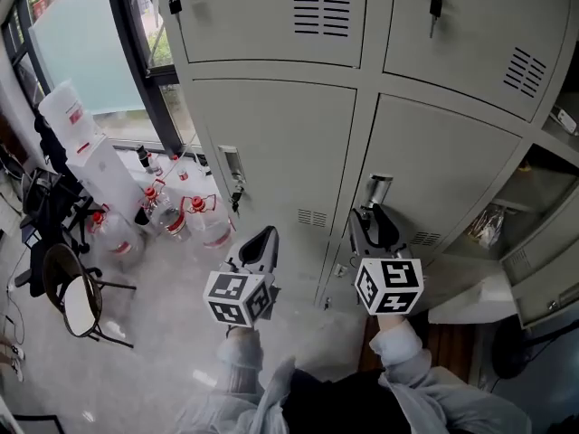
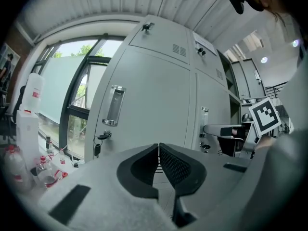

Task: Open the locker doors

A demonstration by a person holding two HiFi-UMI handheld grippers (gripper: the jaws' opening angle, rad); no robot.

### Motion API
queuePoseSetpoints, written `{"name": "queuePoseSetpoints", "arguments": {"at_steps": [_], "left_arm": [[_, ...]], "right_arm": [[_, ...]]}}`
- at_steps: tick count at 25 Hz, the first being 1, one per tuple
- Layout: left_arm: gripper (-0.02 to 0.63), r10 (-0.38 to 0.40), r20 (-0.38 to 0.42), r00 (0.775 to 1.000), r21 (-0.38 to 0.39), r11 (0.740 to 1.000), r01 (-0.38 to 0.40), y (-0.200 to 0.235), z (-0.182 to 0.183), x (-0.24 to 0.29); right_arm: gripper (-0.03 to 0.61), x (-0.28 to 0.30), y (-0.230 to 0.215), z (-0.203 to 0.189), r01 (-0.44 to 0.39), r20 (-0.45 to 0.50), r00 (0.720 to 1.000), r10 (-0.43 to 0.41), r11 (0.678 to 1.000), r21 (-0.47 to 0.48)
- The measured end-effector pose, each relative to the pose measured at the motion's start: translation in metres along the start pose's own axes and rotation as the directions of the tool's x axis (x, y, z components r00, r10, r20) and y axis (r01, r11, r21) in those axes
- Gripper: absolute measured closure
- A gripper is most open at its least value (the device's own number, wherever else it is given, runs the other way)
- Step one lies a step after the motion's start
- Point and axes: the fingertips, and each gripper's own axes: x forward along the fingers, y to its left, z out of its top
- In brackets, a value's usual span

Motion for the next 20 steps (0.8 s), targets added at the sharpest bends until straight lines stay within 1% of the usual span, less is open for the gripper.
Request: {"name": "queuePoseSetpoints", "arguments": {"at_steps": [4, 8, 15, 20], "left_arm": [[0.603, -0.065, -0.001, 0.998, 0.002, 0.998, 0.065, 0.003, 0.002, 0.011], [0.603, -0.117, -0.005, 0.993, 0.002, 0.993, 0.117, 0.003, 0.002, 0.020], [0.603, -0.159, -0.019, 0.987, -0.003, 0.987, 0.159, 0.004, -0.007, 0.021], [0.603, -0.161, -0.027, 0.987, -0.013, 0.987, 0.161, 0.008, -0.014, 0.016]], "right_arm": [[0.417, 0.006, -0.001, 0.010, 0.106, 0.044, 0.993, -0.106, 0.994, -0.017], [0.417, 0.014, -0.004, 0.017, 0.170, 0.058, 0.984, -0.167, 0.985, -0.040], [0.419, 0.022, -0.009, 0.016, 0.237, 0.059, 0.970, -0.235, 0.970, -0.046], [0.419, 0.027, -0.003, 0.013, 0.252, 0.048, 0.967, -0.249, 0.966, -0.064]]}}
